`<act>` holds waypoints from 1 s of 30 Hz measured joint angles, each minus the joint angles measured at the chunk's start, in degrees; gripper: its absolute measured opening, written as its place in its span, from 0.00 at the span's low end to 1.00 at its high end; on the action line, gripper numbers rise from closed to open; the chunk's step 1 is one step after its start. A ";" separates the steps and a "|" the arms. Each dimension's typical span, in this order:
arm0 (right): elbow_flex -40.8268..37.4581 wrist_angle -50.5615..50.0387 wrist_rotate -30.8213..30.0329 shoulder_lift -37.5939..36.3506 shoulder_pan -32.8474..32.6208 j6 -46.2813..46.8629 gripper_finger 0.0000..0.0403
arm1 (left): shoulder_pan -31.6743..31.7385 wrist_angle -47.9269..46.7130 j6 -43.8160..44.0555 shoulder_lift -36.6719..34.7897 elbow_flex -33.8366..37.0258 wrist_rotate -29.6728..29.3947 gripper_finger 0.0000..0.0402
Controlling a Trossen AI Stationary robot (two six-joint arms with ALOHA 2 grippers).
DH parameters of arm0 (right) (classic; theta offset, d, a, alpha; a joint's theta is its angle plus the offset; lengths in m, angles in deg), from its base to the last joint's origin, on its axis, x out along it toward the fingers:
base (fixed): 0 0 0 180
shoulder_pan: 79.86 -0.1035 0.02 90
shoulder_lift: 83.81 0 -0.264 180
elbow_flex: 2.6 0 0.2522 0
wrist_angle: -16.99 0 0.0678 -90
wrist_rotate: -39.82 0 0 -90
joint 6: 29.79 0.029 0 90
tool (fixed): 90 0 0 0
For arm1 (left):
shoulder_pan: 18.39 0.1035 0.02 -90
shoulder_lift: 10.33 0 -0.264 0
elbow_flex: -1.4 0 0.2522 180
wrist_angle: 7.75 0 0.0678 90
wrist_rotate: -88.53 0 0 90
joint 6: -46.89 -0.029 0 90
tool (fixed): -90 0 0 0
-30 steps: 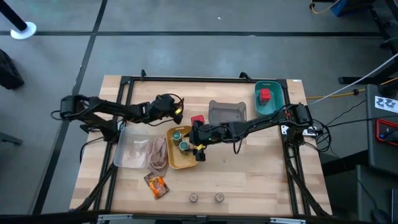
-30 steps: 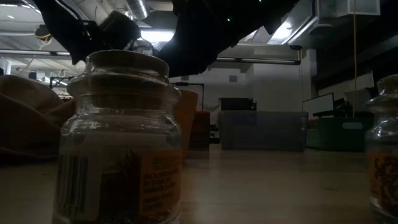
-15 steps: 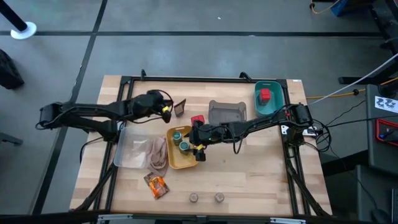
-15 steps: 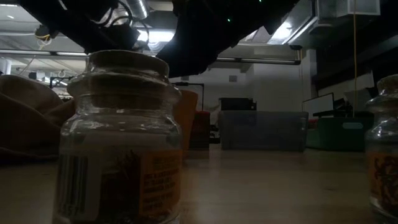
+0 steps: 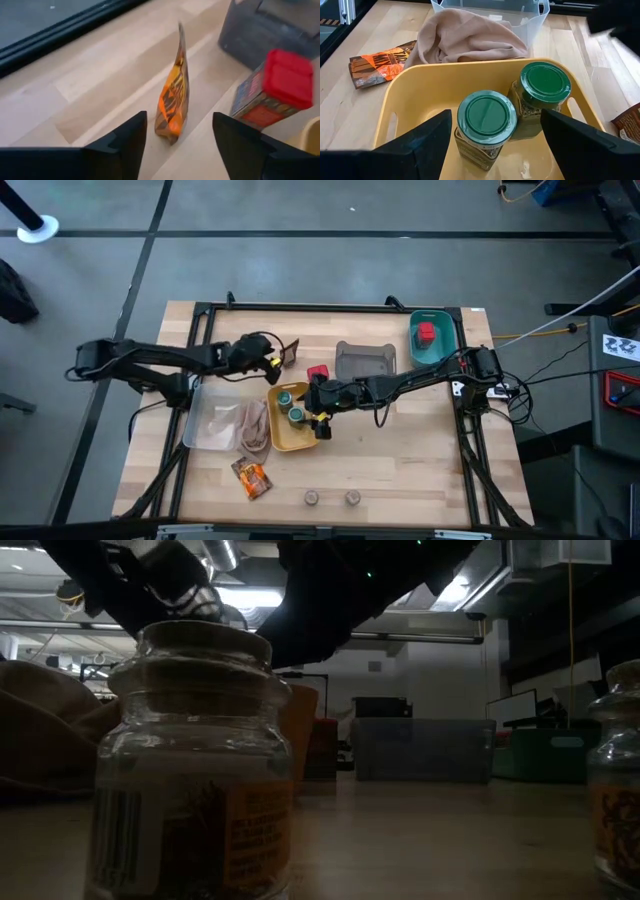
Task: Sort spices by type
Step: Put the top orange seasoning bag into the transparent bin
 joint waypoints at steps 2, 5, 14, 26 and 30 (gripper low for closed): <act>0.00 0.00 0.00 0.00 0.00 0.01 0.75 | 0.00 0.47 -0.10 2.03 0.00 -0.01 0.55; 0.00 0.01 0.00 0.00 0.00 0.01 0.75 | 0.00 3.19 -0.49 5.14 0.00 -0.02 0.56; -0.01 0.02 0.00 0.00 0.00 0.01 0.75 | 1.21 16.07 -7.40 14.15 0.00 -0.04 0.54; -0.01 0.02 0.00 0.00 0.00 0.00 0.75 | 4.66 16.48 -11.20 17.25 0.00 4.21 0.25; -0.02 0.02 0.00 0.00 0.00 0.00 0.75 | 4.68 16.70 -13.40 17.19 -0.06 4.80 0.05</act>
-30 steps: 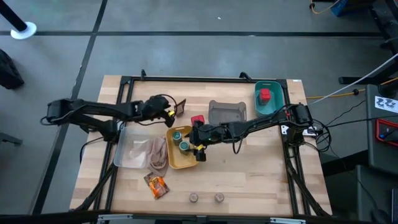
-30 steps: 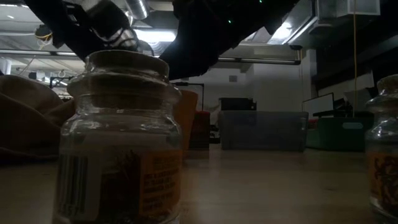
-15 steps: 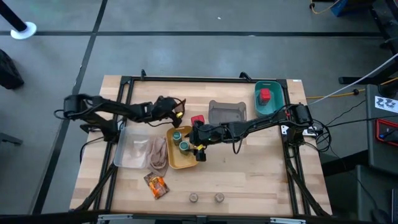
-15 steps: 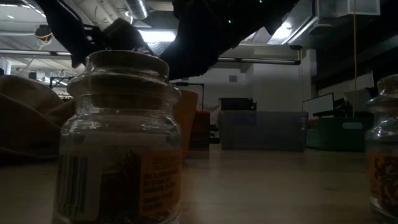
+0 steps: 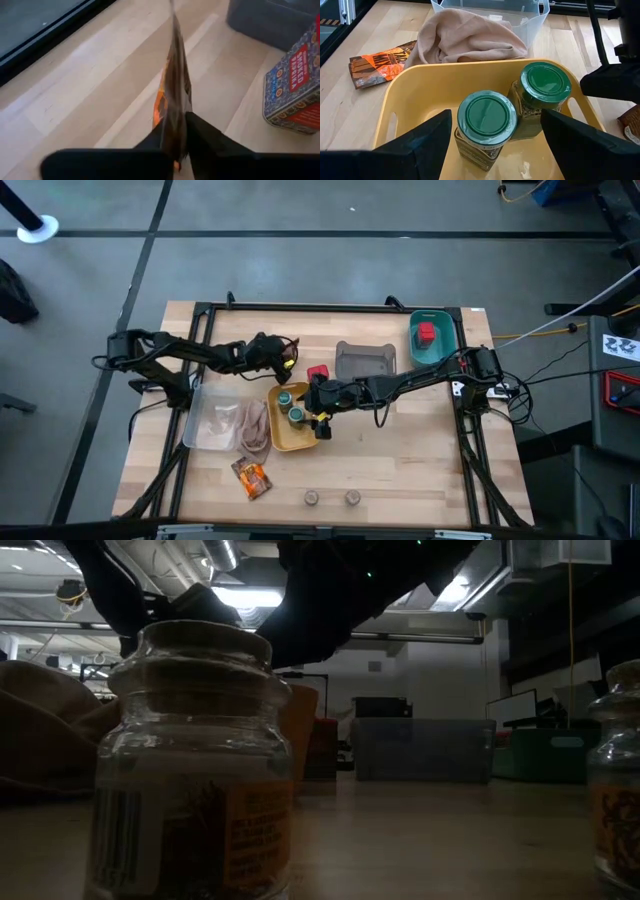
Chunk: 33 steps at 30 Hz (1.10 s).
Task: Sort spices by type
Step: Put the top orange seasoning bag into the transparent bin
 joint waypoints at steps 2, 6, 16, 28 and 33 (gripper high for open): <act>0.00 0.00 0.00 0.00 0.00 0.00 0.75 | 0.00 -0.46 -0.49 -0.52 0.00 1.10 0.03; 0.00 0.00 0.00 0.02 -0.02 0.01 0.75 | -0.19 -4.16 -4.25 -3.67 -1.40 2.71 0.02; 0.00 -0.07 0.00 0.02 -0.02 -0.01 0.75 | -1.10 -19.55 -8.63 -15.73 -9.40 3.55 0.01; 0.00 -0.21 0.00 0.02 -0.02 0.00 0.75 | -9.80 -56.36 4.87 -35.96 -17.32 11.54 0.00; 0.00 -0.20 0.00 0.02 -0.02 0.01 0.75 | -15.60 -66.06 16.93 -41.59 -15.73 11.26 0.00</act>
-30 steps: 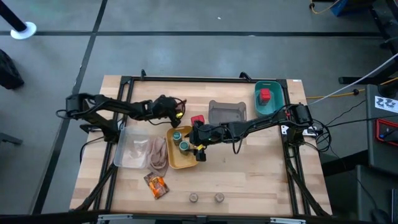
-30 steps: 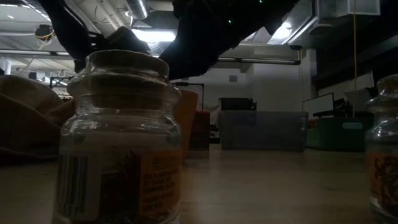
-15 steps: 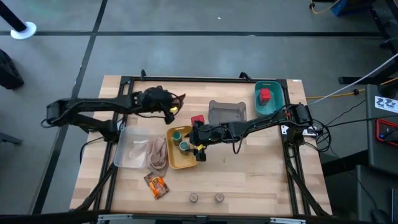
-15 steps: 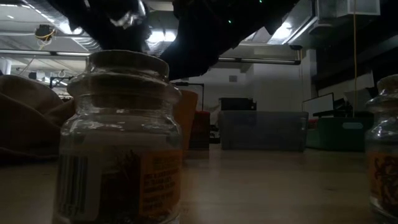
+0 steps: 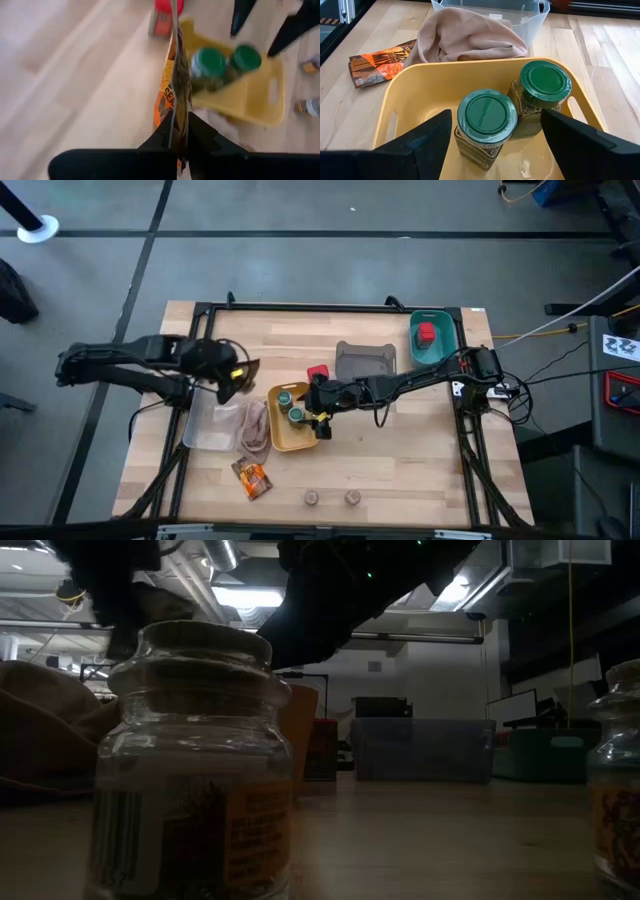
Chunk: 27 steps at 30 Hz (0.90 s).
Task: Sort spices by type
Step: Put the top orange seasoning bag into the transparent bin
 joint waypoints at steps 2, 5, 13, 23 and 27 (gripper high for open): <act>0.00 0.00 0.00 0.00 0.00 0.00 0.75 | -2.22 -3.24 3.98 -1.41 0.51 -1.14 0.00; 0.00 0.00 0.00 0.00 0.00 0.00 0.75 | -4.99 -7.53 10.30 -2.74 1.63 -3.57 0.00; 0.00 0.06 0.00 0.00 0.00 0.00 0.75 | -10.44 -8.88 21.32 -2.97 5.99 -5.18 0.00; 0.00 0.20 0.00 0.00 0.00 0.00 0.75 | -14.17 -10.29 29.42 -2.64 8.81 -10.67 0.00; 0.00 0.20 0.00 0.00 0.00 0.00 0.75 | -15.65 -10.18 31.75 -1.46 8.88 -14.86 0.00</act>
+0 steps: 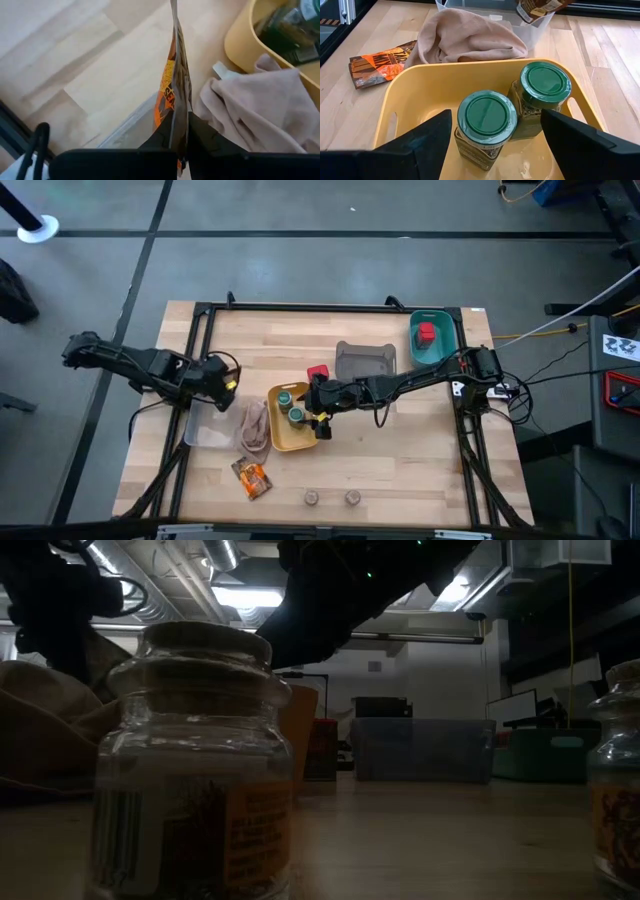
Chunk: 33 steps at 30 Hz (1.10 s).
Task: Sort spices by type
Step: Put the top orange seasoning bag into the transparent bin
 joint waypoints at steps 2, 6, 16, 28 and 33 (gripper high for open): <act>0.00 0.00 0.00 0.00 0.02 0.00 0.75 | -0.75 0.02 1.07 1.15 0.00 -1.66 0.00; 0.00 0.01 0.00 0.00 0.00 -0.01 0.75 | -2.50 0.04 3.56 4.21 0.00 -3.68 0.00; 0.00 0.01 0.01 0.00 0.02 -0.01 0.75 | -6.44 1.14 9.97 13.32 0.00 -7.77 0.00; 0.00 0.01 0.00 0.00 0.01 -0.01 0.75 | -7.84 4.48 16.16 19.66 0.00 -7.25 0.10; 0.00 0.02 0.00 0.00 0.02 0.00 0.75 | -7.83 5.61 14.41 21.04 0.00 -3.52 0.14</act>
